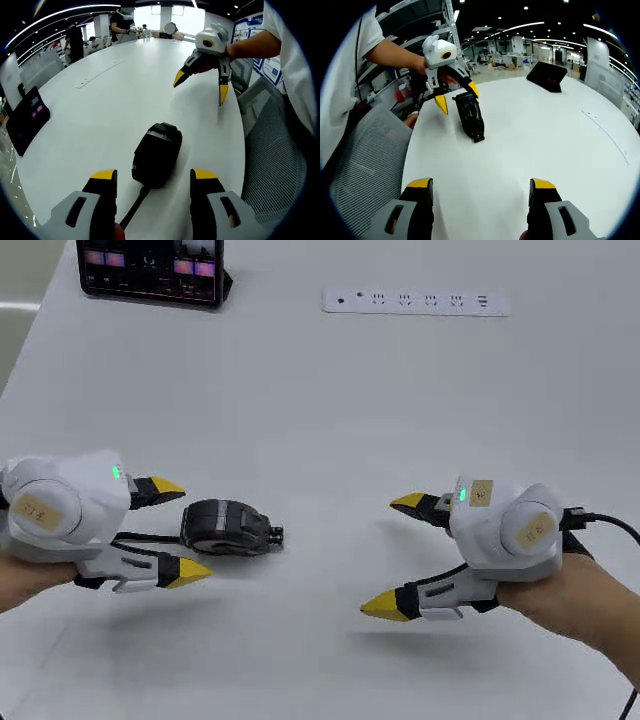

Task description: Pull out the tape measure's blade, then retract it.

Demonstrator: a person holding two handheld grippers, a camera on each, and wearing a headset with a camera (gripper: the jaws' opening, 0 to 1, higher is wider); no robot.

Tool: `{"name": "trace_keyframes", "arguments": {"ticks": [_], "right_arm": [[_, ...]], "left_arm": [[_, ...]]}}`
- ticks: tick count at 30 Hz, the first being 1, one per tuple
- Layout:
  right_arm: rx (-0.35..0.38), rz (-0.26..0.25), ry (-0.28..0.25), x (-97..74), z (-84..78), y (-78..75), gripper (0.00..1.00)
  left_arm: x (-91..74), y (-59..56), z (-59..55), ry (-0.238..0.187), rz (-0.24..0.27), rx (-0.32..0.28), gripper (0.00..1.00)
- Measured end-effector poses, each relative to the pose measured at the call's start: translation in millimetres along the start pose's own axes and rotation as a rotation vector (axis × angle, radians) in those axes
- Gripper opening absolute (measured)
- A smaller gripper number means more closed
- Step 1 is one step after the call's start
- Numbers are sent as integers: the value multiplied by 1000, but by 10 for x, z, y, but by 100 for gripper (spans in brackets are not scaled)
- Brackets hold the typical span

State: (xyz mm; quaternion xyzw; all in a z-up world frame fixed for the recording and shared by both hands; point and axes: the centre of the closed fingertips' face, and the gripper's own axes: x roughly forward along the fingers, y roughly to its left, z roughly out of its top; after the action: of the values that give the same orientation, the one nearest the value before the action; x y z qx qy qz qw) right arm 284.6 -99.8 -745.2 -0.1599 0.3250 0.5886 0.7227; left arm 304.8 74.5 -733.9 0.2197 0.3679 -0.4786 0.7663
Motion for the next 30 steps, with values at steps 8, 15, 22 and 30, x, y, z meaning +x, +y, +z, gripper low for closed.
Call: {"name": "trace_keyframes", "arguments": {"ticks": [8,15,22,30], "right_arm": [[-1,1,-1,21,1,-18,78],[0,7,2,52,-21,-15,77],[4,13,4,92,-42,-15,77],[5,19,1,117,-44,-24,77]], "left_arm": [[73,15,-25,23,-15,36,42],[119,25,-27,36,-24,46,37],[157,24,-18,36,-28,52,33],[180,2,-24,43,-38,56,30]]}}
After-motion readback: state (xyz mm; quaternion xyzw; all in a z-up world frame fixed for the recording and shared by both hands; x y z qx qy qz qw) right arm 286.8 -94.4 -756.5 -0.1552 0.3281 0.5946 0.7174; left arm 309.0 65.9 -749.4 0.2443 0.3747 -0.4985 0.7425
